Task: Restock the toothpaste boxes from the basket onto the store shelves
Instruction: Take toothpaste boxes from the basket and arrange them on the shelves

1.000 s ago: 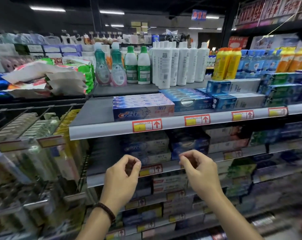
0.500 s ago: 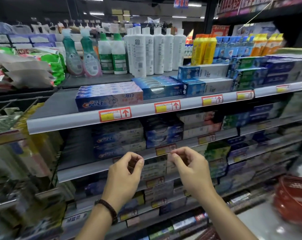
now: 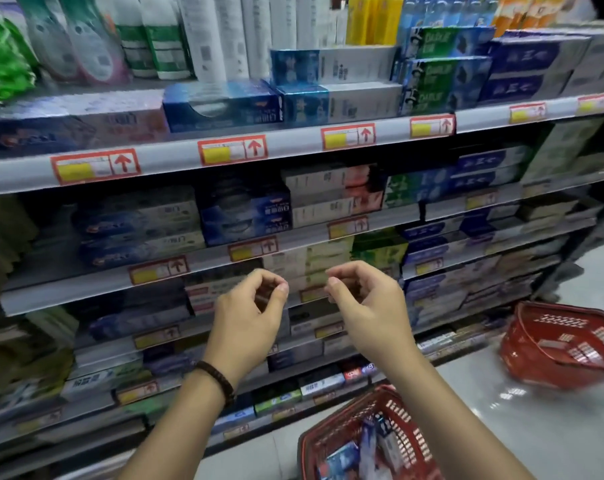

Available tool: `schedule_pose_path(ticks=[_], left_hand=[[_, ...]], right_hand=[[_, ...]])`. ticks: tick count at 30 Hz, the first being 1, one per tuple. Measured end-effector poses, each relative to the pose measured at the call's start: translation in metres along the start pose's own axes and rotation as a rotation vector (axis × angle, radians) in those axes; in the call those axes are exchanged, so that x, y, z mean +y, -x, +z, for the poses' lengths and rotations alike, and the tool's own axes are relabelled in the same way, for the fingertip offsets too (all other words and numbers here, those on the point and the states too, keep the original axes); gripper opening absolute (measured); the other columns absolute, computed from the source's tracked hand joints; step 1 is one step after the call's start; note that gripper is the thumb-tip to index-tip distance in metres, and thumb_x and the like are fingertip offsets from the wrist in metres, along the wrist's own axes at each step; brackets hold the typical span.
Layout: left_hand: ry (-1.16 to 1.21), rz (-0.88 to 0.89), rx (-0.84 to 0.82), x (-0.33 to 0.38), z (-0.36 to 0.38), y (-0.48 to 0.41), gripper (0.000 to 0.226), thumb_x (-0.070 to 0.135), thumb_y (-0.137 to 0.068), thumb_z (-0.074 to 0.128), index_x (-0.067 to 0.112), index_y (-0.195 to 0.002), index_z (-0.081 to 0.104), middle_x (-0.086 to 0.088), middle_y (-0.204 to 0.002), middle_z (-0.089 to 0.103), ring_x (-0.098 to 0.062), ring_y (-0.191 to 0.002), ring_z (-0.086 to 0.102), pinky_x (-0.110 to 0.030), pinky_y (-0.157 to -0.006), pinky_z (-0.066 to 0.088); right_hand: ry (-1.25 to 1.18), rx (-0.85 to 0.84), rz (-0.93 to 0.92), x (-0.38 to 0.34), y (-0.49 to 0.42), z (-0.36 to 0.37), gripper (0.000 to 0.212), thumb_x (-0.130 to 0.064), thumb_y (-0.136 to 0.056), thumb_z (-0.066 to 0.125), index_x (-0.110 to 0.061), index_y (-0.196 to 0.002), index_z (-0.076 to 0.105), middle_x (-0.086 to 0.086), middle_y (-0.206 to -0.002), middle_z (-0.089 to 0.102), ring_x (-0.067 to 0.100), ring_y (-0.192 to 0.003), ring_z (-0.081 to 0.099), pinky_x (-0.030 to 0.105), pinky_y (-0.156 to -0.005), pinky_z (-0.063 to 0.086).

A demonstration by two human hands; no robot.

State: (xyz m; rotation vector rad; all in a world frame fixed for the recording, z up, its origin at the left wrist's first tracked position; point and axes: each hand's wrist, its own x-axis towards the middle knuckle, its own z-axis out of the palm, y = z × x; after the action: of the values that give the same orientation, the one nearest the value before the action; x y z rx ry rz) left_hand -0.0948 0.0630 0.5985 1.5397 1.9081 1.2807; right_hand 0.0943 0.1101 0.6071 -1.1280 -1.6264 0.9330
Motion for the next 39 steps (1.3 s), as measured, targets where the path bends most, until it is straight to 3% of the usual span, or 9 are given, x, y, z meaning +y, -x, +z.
schedule_pose_path(ticks=[8, 16, 20, 27, 33, 36, 39], left_hand=[[-0.026, -0.062, -0.019, 0.001, 0.100, 0.020, 0.009, 0.038, -0.103, 0.063, 0.036, -0.094, 0.066, 0.014, -0.082, 0.071, -0.002, -0.078, 0.065, -0.018, -0.063, 0.049], [-0.037, -0.125, -0.228, -0.030, 0.187, 0.034, 0.008, 0.035, -0.103, 0.063, 0.035, -0.095, 0.066, 0.015, -0.084, 0.069, 0.001, -0.081, 0.063, -0.007, -0.061, 0.042], [-0.020, -0.152, -0.288, -0.052, 0.224, 0.034, 0.007, 0.034, -0.103, 0.064, 0.032, -0.097, 0.068, 0.015, -0.088, 0.071, -0.003, -0.084, 0.065, -0.019, -0.068, 0.050], [-0.014, -0.236, -0.340, -0.121, 0.280, 0.046, 0.005, 0.031, -0.101, 0.065, 0.032, -0.097, 0.068, 0.018, -0.087, 0.071, -0.004, -0.081, 0.066, -0.034, -0.073, 0.059], [-0.053, -0.303, -0.392, -0.197, 0.331, 0.066, 0.005, 0.028, -0.102, 0.065, 0.032, -0.100, 0.066, 0.014, -0.092, 0.071, 0.001, -0.086, 0.064, -0.012, -0.069, 0.050], [-0.055, -0.342, -0.410, -0.230, 0.352, 0.078, 0.005, 0.027, -0.102, 0.065, 0.031, -0.100, 0.066, 0.013, -0.093, 0.071, -0.003, -0.082, 0.066, -0.019, -0.071, 0.054], [-0.056, -0.363, -0.442, -0.258, 0.375, 0.090, 0.006, 0.025, -0.103, 0.064, 0.030, -0.101, 0.067, 0.013, -0.096, 0.071, -0.002, -0.081, 0.066, -0.020, -0.070, 0.053]], right_hand=[[-0.025, -0.012, 0.120, 0.078, 0.014, -0.065, 0.007, -0.024, -0.101, 0.072, -0.030, -0.100, 0.075, -0.008, -0.088, 0.076, 0.010, -0.084, 0.073, 0.036, -0.076, 0.063], [0.021, 0.093, 0.282, 0.156, 0.029, -0.098, 0.005, -0.025, -0.099, 0.073, -0.029, -0.100, 0.076, -0.010, -0.089, 0.076, 0.009, -0.085, 0.072, 0.034, -0.079, 0.061], [0.013, 0.165, 0.355, 0.195, 0.037, -0.104, 0.009, -0.022, -0.098, 0.073, -0.031, -0.097, 0.076, -0.011, -0.088, 0.076, 0.010, -0.084, 0.072, 0.034, -0.077, 0.061], [-0.002, 0.284, 0.510, 0.284, 0.070, -0.103, 0.011, -0.020, -0.097, 0.075, -0.030, -0.094, 0.077, -0.004, -0.086, 0.076, 0.023, -0.080, 0.071, 0.043, -0.075, 0.062], [-0.066, 0.396, 0.667, 0.366, 0.104, -0.086, 0.008, -0.019, -0.100, 0.072, -0.024, -0.097, 0.077, -0.001, -0.088, 0.077, 0.027, -0.087, 0.076, 0.045, -0.073, 0.067], [-0.107, 0.401, 0.719, 0.397, 0.118, -0.074, 0.006, -0.022, -0.101, 0.071, -0.025, -0.098, 0.075, -0.005, -0.092, 0.078, 0.023, -0.090, 0.078, 0.044, -0.073, 0.068], [-0.109, 0.371, 0.740, 0.430, 0.129, -0.061, 0.013, -0.022, -0.101, 0.071, -0.033, -0.095, 0.075, -0.006, -0.096, 0.078, 0.027, -0.094, 0.077, 0.052, -0.076, 0.067]])
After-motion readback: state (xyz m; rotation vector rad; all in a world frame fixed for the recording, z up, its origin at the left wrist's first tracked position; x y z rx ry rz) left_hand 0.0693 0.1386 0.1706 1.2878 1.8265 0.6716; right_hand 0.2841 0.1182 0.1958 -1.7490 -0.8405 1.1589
